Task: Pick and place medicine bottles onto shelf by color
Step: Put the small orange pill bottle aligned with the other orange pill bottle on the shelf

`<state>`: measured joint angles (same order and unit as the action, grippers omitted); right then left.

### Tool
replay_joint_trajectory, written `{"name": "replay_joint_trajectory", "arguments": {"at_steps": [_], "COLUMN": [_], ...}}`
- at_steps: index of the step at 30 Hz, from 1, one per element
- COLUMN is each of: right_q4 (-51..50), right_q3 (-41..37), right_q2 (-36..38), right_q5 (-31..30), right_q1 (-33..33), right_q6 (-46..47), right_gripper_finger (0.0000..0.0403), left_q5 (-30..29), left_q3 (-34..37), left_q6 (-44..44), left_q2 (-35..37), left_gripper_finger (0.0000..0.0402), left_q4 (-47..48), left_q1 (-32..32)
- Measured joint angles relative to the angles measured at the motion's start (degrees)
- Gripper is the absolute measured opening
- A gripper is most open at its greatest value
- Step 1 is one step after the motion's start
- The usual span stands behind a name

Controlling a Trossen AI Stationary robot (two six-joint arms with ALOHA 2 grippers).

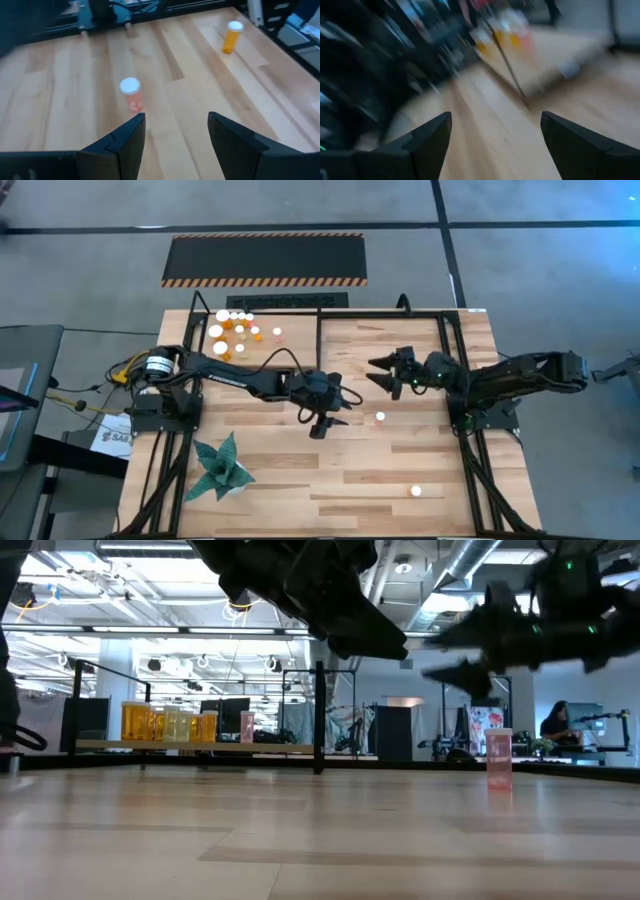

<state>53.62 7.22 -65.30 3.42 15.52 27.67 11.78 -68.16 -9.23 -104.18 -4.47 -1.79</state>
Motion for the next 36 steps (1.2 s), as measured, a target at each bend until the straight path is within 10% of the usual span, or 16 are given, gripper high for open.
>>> {"name": "replay_joint_trajectory", "arguments": {"at_steps": [15, 21, 27, 36], "right_q4": [-8.24, -38.45, -75.94, -99.2], "right_q3": [19.01, 30.44, 40.95, 42.59], "right_q2": [-0.02, 3.81, 5.42, 5.21], "right_q5": [1.75, 17.24, 15.98, 15.84], "right_q1": [-2.71, -3.18, -7.24, -24.65], "right_q6": [3.0, 14.38, 17.63, 43.39], "right_gripper_finger": [0.0327, 0.0327, 0.0327, 0.0327], "left_q5": [-6.81, -11.62, -14.25, -20.21], "left_q3": [0.0, -0.02, -0.02, -0.02], "left_q6": [0.73, 2.28, 3.71, 5.88], "left_q2": [7.1, 8.6, 8.61, 8.61], "left_gripper_finger": [0.0204, 0.0204, 0.0204, 0.0204], "left_q4": [5.8, 13.4, 16.93, 17.99], "left_q1": [2.63, 2.61, 2.65, 2.65]}}
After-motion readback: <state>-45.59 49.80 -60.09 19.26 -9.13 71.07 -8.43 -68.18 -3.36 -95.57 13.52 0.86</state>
